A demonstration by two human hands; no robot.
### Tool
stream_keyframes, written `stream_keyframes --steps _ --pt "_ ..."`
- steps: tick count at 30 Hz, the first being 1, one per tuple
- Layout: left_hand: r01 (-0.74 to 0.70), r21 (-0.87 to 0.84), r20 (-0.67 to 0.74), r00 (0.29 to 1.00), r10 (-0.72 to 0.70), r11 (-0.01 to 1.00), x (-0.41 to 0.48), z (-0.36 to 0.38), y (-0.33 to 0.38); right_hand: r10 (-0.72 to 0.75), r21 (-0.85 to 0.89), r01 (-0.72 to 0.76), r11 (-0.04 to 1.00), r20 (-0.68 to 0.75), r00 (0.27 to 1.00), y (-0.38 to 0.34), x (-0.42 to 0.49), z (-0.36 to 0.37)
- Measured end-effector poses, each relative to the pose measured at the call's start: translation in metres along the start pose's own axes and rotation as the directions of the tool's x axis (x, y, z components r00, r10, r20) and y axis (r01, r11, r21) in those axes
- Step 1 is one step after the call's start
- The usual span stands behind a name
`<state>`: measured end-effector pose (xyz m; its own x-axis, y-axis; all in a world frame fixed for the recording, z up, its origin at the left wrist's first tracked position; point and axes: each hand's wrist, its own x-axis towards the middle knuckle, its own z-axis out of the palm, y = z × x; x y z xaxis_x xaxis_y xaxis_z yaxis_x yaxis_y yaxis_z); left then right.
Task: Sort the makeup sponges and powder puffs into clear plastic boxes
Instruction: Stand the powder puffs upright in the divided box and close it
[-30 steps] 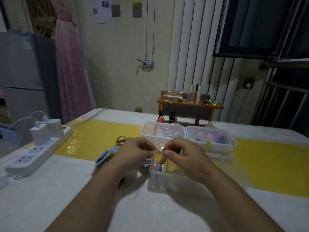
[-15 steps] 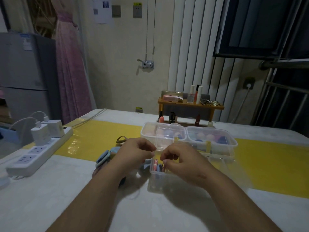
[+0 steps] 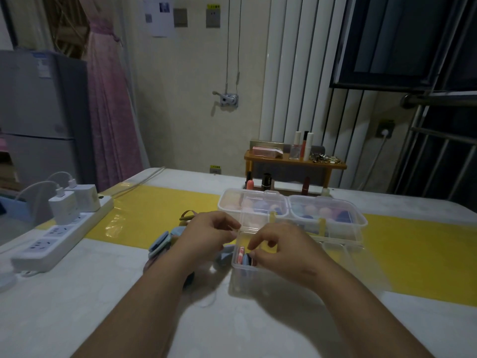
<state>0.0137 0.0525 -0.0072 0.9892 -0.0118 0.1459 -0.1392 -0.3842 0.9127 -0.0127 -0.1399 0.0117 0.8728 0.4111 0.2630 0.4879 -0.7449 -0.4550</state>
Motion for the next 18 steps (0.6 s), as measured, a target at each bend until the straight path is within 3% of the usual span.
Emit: stream_keyframes --steps 4,8,11,18 --pt "-0.002 0.016 -0.095 0.995 0.003 1.000 0.004 -0.001 -0.005 0.015 -0.022 -0.014 1.000 0.030 0.999 -0.001 0.000 0.000" --pt "-0.010 0.392 -0.107 0.993 0.056 0.920 0.008 -0.003 -0.012 0.045 0.047 -0.044 0.998 -0.013 0.999 0.002 -0.001 0.000" --pt "-0.040 0.567 -0.050 0.995 0.083 0.823 0.005 -0.004 -0.011 0.050 0.075 -0.049 0.996 -0.019 0.999 0.003 -0.001 0.000" --pt "-0.170 0.700 0.194 0.980 0.044 0.694 -0.006 -0.008 -0.005 0.065 0.126 -0.062 0.990 -0.024 0.998 0.002 -0.002 0.000"
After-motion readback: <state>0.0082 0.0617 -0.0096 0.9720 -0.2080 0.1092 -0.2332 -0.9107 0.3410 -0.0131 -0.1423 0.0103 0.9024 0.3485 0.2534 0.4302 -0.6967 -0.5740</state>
